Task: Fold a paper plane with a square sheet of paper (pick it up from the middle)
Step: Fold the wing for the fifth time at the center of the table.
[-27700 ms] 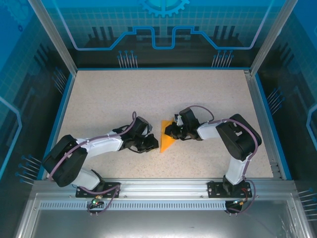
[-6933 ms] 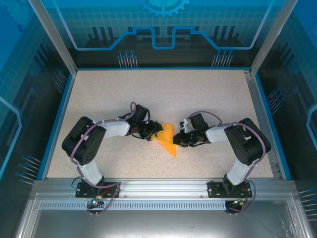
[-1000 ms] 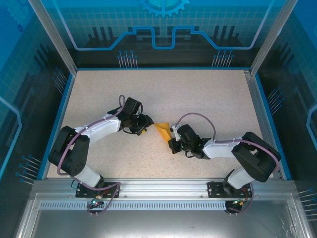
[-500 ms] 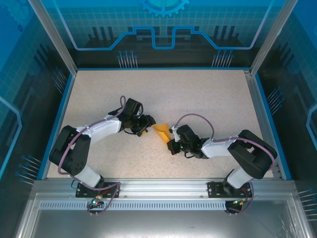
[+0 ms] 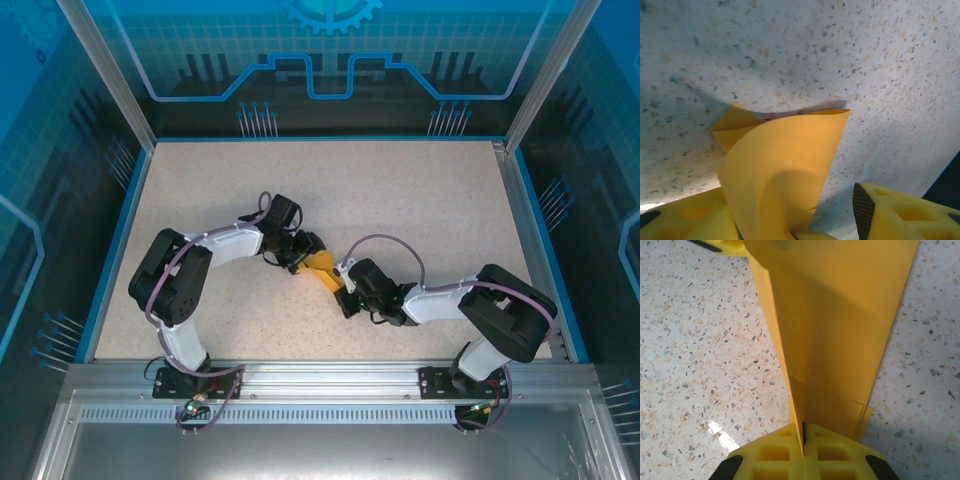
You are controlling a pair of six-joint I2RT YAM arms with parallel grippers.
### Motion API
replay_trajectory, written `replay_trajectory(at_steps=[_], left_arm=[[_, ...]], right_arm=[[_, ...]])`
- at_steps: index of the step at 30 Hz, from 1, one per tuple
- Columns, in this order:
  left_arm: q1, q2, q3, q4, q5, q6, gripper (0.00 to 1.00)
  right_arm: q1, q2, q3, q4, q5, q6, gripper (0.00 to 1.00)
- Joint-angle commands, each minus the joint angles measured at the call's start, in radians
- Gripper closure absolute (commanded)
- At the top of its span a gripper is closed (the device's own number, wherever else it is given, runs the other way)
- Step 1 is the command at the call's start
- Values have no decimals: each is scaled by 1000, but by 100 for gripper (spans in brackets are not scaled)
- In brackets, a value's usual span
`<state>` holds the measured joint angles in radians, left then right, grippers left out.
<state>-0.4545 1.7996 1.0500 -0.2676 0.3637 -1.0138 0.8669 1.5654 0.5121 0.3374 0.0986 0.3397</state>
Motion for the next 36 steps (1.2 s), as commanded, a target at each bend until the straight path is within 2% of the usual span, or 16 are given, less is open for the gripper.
replay_trajectory(at_steps=[1,6,9,13,19,29,36], left_arm=[[-5,19,37,-77,36,22,50],[-5,29,50,-137,28,52,65],[-6,30,55,-158,19,68,82],[-4,31,71,-192,-3,84,97],[-4,37,82,-194,-1,85,98],[-4,36,82,-194,1,85,98],[-4,35,80,-198,-6,82,98]], right_arm=[[21,5,14,17,50,-48,96],[40,5,18,23,73,-75,95],[40,0,23,8,66,-88,92],[40,-35,29,-43,30,-97,87],[43,-91,28,-120,-1,-71,85],[43,-46,55,-150,-25,-49,87],[33,-26,54,-141,-57,-26,97]])
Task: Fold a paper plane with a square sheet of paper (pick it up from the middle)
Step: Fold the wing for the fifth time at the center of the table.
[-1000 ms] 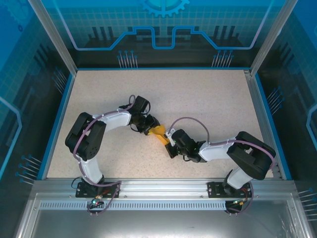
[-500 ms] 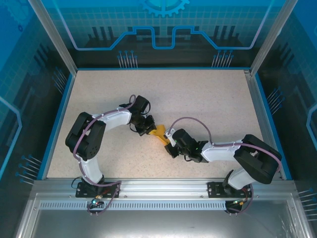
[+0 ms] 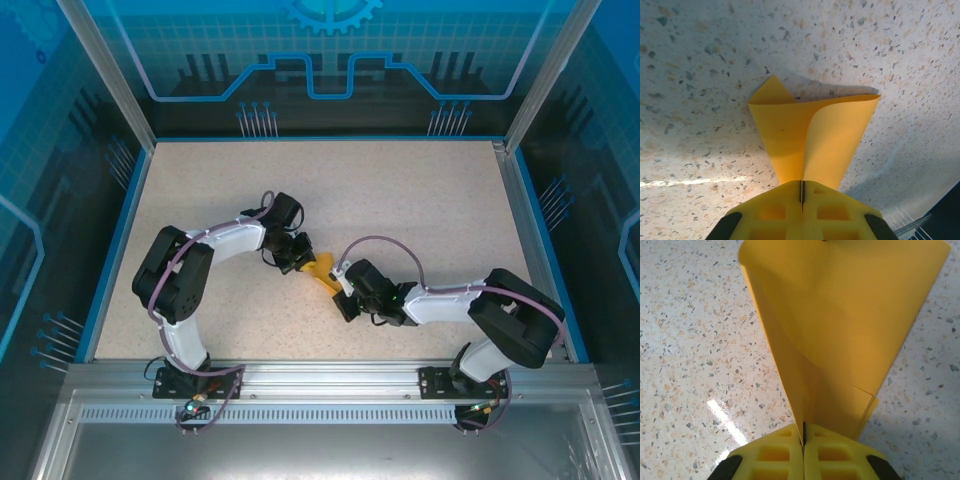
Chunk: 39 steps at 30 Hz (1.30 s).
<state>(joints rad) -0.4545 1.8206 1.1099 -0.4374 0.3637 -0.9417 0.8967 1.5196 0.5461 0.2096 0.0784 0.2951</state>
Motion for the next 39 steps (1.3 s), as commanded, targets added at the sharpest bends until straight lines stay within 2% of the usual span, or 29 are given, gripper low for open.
replay_trajectory(at_steps=[1,11,17,24,30,32,37,39], left_arm=[[-4,14,22,-32,-9,10,98],[-4,3,19,-34,-17,7,99],[-4,3,11,-24,-13,-6,99],[-4,6,17,-23,-6,-8,99],[-4,9,18,-29,-8,-6,99],[-4,6,17,-29,-8,-6,99],[-4,7,22,-31,-5,-5,99],[-3,5,21,-32,-6,-4,99]], right_arm=[[0,23,18,-14,-38,31,97],[-1,-28,9,-10,-58,63,85],[38,-96,22,-48,69,-13,76],[109,9,132,-159,181,-104,73],[185,34,173,-208,290,-128,72],[216,37,185,-224,314,-147,65],[245,101,216,-265,452,-132,67],[248,123,233,-280,451,-135,70]])
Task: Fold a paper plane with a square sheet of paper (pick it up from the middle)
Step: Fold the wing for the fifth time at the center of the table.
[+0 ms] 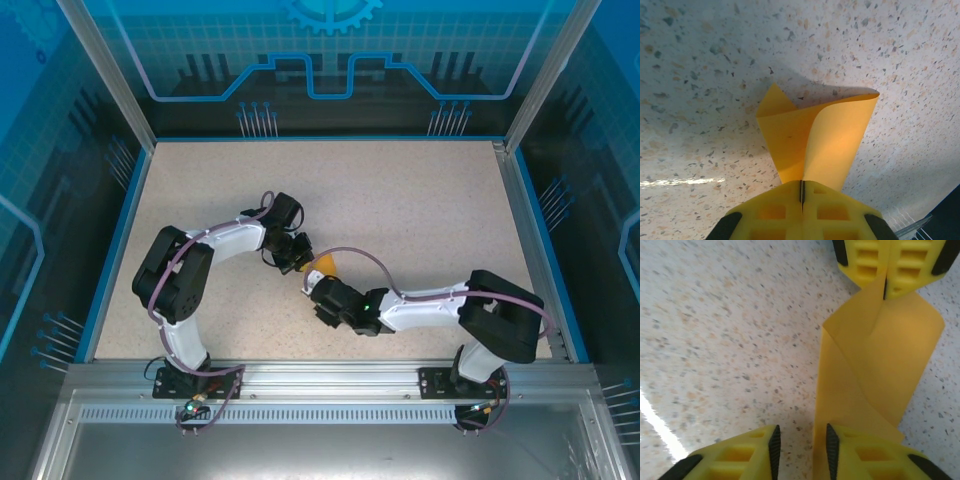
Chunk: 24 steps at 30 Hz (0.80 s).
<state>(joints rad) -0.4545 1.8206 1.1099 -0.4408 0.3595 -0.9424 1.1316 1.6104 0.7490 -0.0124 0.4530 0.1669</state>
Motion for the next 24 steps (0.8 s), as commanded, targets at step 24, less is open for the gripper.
replay_trajectory(at_steps=[24], left_arm=[[6,-10,30,-49,-11,10,99]], right_arm=[[-34,-41,-57,12,20,86,75]])
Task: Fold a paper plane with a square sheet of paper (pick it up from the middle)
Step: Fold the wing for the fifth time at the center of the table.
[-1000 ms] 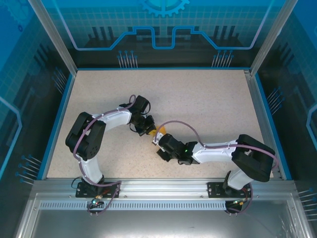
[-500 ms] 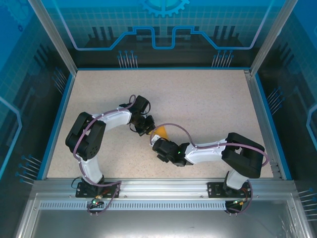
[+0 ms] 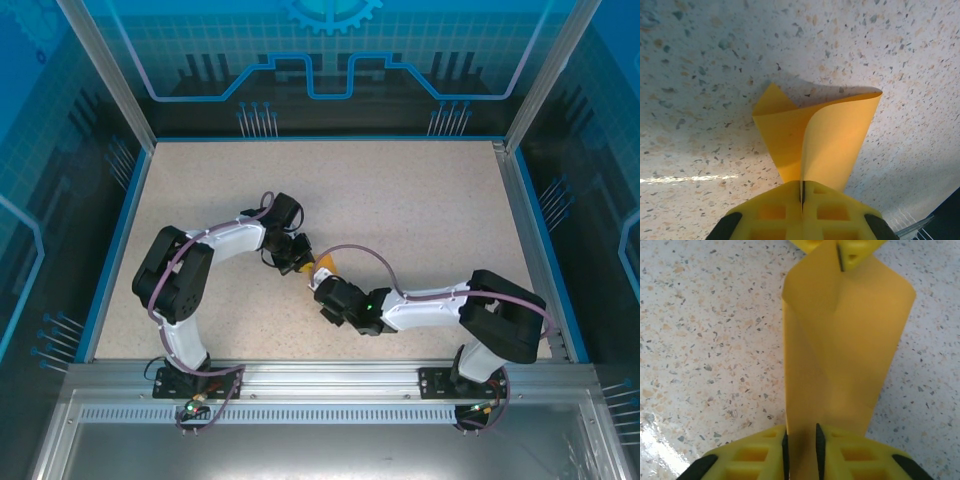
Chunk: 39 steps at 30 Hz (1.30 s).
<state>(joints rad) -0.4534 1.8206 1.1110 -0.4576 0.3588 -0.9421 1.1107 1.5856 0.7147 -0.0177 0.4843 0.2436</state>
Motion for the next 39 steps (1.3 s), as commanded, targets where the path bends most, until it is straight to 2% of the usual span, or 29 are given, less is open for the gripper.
replay_trajectory(at_steps=[1,4,7,13,16,18,21,26,27,30,34,36,39], left_arm=[[6,-10,29,-33,-11,10,100],[6,-9,31,-31,-6,11,99],[7,-7,32,-35,-8,13,99],[7,-4,27,-33,-8,13,99],[8,-7,25,-35,-7,13,96],[7,-21,18,-31,-15,15,91],[14,-45,10,-32,-26,18,85],[30,-99,8,-73,-83,34,68],[35,-117,2,-80,-97,37,67],[38,-161,-27,-76,-118,35,54],[37,-167,-61,-22,-45,7,48],[33,-163,-72,11,-14,-9,48],[18,-174,-91,54,-14,-27,44]], right_arm=[[-15,-15,-24,13,-17,0,75],[-17,-6,-19,8,-17,-14,77],[-18,-7,-20,18,-16,-17,84],[-29,-16,-26,47,-53,-1,88],[-50,-13,-32,53,-92,19,96],[-73,-21,-47,64,-129,39,100],[-103,-49,-75,108,-191,60,100],[-184,-106,-129,199,-379,117,100],[-207,-116,-144,220,-421,133,100],[-261,-141,-173,266,-516,161,100],[-302,-133,-179,282,-586,166,100],[-314,-115,-181,310,-614,179,100],[-326,-84,-176,324,-647,195,100]])
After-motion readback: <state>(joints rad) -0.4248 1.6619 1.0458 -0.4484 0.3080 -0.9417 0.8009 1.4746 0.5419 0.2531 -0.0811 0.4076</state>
